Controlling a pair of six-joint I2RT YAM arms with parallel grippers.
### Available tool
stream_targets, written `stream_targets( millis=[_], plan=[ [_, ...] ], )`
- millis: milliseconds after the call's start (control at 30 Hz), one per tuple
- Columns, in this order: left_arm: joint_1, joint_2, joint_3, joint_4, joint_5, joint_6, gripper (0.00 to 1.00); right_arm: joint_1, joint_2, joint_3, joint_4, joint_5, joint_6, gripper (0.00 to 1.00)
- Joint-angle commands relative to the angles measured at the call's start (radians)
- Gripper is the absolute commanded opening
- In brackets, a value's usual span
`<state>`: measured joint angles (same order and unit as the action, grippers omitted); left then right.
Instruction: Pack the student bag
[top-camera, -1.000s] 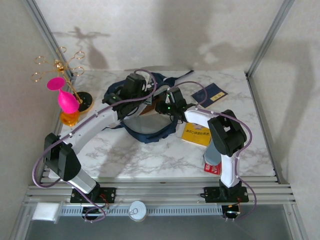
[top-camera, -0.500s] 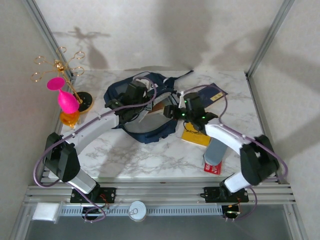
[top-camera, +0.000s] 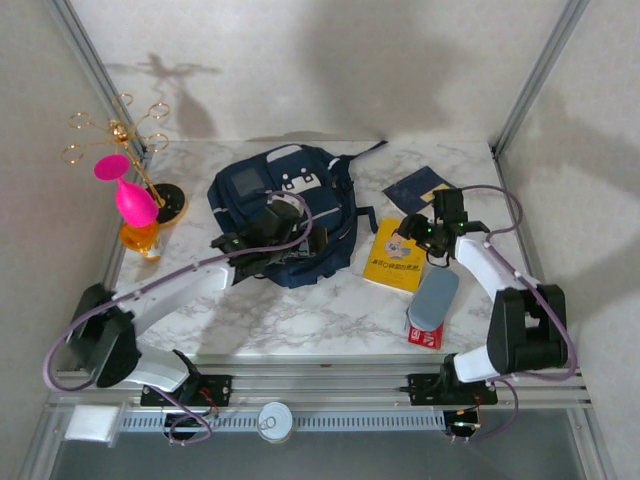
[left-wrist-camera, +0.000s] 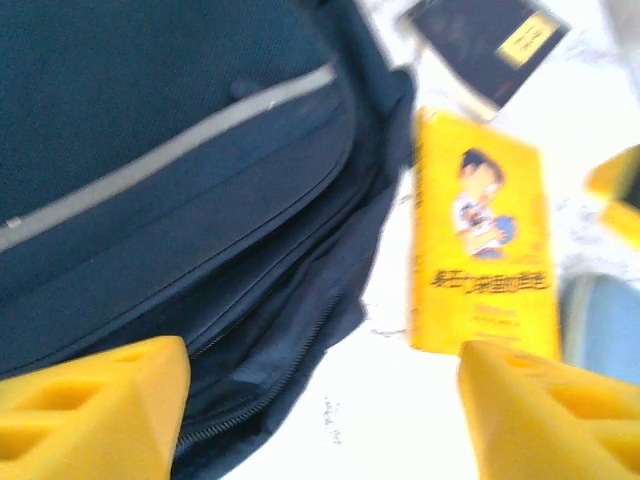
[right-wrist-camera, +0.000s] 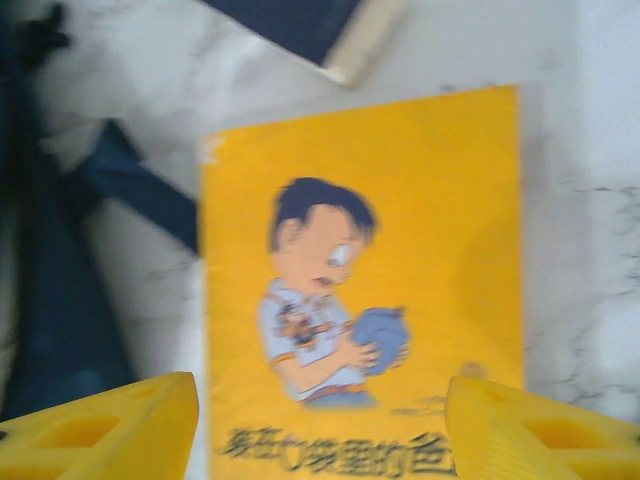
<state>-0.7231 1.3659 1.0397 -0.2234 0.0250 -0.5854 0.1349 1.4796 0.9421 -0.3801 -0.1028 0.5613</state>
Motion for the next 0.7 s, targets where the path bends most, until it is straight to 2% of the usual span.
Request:
stream_targets(
  millis=[0, 133, 300, 467, 667],
  plan=[
    [0.001, -0.135, -0.055, 0.104, 0.042, -0.193, 0.98, -0.009, 0.073, 0.063, -0.045, 0.094, -0.001, 0.7],
    [-0.004, -0.2, -0.076, 0.164, 0.071, -0.33, 0.99, -0.024, 0.171, 0.107, -0.035, 0.105, 0.011, 0.76],
    [-0.038, -0.18, -0.028, 0.15, 0.044, -0.427, 0.99, -0.02, 0.253, 0.138, -0.002, 0.079, 0.018, 0.79],
    [-0.049, -0.137, 0.048, 0.086, -0.004, -0.466, 0.99, -0.008, 0.296, 0.15, -0.002, 0.073, 0.036, 0.8],
    [-0.049, -0.109, 0.059, 0.088, -0.032, -0.465, 0.99, 0.041, 0.304, 0.134, -0.007, 0.045, 0.075, 0.81]
  ],
)
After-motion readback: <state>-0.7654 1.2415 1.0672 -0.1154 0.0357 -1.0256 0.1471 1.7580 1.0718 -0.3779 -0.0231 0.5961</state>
